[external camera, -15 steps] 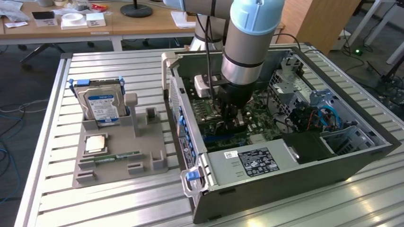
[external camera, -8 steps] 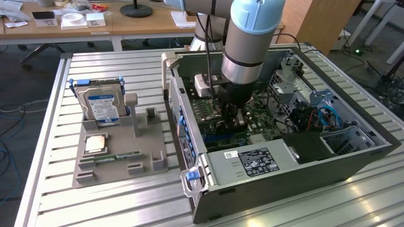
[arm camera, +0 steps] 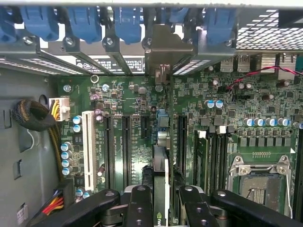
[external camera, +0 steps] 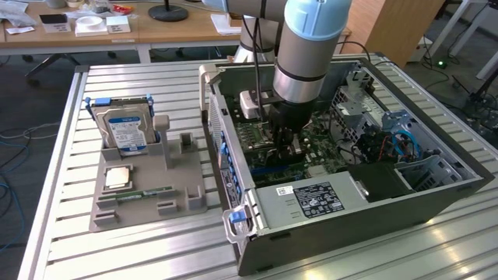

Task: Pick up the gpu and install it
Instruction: 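Insert the gpu into the slot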

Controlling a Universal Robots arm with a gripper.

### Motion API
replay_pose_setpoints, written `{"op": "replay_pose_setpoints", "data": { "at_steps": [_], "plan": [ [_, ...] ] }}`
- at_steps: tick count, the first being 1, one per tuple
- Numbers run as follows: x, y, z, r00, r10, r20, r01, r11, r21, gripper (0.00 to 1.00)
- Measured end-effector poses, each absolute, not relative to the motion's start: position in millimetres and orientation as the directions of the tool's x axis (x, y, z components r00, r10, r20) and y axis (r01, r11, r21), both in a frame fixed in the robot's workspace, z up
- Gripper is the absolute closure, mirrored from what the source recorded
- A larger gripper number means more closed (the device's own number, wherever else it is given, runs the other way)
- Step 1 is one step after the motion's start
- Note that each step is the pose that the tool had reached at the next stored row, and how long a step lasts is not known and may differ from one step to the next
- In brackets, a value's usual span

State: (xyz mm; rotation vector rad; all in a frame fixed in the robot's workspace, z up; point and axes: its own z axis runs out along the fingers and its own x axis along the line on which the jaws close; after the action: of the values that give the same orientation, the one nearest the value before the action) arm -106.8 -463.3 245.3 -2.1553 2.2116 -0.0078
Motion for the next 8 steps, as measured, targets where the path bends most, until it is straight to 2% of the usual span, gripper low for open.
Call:
{"op": "replay_pose_setpoints", "data": {
  "at_steps": [8],
  "plan": [
    [-106.8,-463.4,241.8,-0.025,-0.999,-0.035,-0.999,0.026,-0.041,0.74]
  ]
}}
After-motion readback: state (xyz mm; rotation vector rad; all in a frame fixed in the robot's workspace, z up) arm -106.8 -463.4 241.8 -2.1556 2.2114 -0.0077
